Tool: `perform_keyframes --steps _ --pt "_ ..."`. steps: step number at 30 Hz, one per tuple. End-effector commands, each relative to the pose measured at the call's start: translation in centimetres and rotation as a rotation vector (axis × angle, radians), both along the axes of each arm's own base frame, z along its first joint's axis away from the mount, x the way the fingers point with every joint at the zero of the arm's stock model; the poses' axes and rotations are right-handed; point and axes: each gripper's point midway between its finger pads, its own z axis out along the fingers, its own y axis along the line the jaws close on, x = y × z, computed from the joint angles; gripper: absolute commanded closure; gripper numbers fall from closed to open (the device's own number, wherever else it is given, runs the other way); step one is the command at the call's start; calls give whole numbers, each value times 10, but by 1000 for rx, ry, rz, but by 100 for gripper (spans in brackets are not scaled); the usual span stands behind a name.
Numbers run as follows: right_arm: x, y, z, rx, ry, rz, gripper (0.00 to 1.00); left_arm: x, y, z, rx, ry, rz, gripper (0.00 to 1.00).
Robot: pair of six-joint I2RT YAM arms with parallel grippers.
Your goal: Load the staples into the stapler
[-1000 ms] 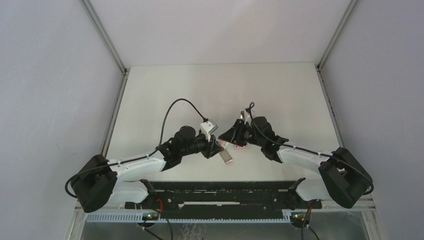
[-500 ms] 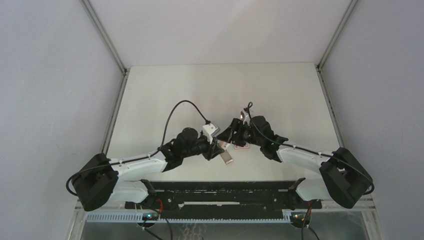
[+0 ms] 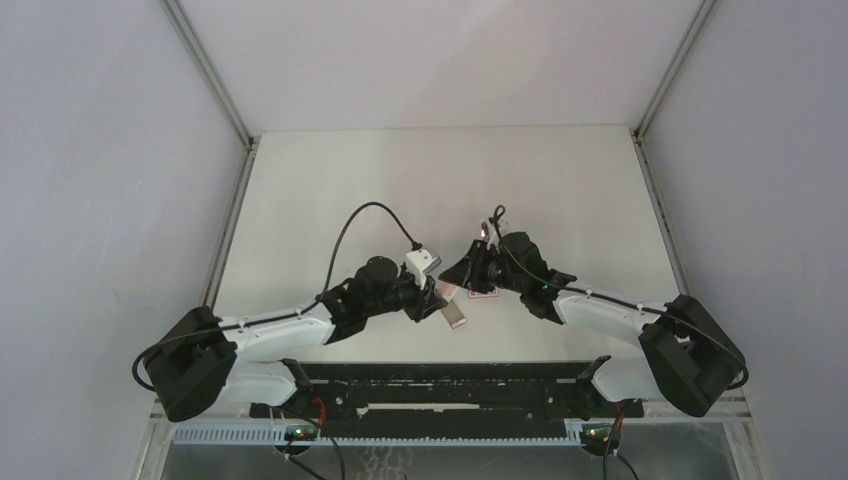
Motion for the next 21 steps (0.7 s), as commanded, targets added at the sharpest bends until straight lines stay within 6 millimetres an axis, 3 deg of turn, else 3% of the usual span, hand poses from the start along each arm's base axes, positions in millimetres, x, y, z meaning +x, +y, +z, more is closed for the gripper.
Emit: perform_keyframes --steps 1,2,3,6,9,13,16,21 --pt "7 9 27 38 -83 19 75 10 -5 17 -18 -65 10 100" --pt "7 9 28 38 -93 22 55 10 -5 17 -17 -64 10 100" --pt "6 9 30 37 -104 30 42 10 -5 17 -18 -65 9 100" --pt "8 6 38 13 -142 39 19 10 -5 17 -18 -66 11 100" --pt "10 -4 40 -54 -174 28 16 10 -5 17 -18 -63 16 100" --pt "22 -35 44 -149 -223 -75 16 23 6 12 23 -59 102 100" --pt "29 -65 51 -217 -261 -151 16 55 37 -1 107 -20 278 100" --pt "32 -103 56 -331 -313 -235 16 110 112 -16 182 88 590 100"
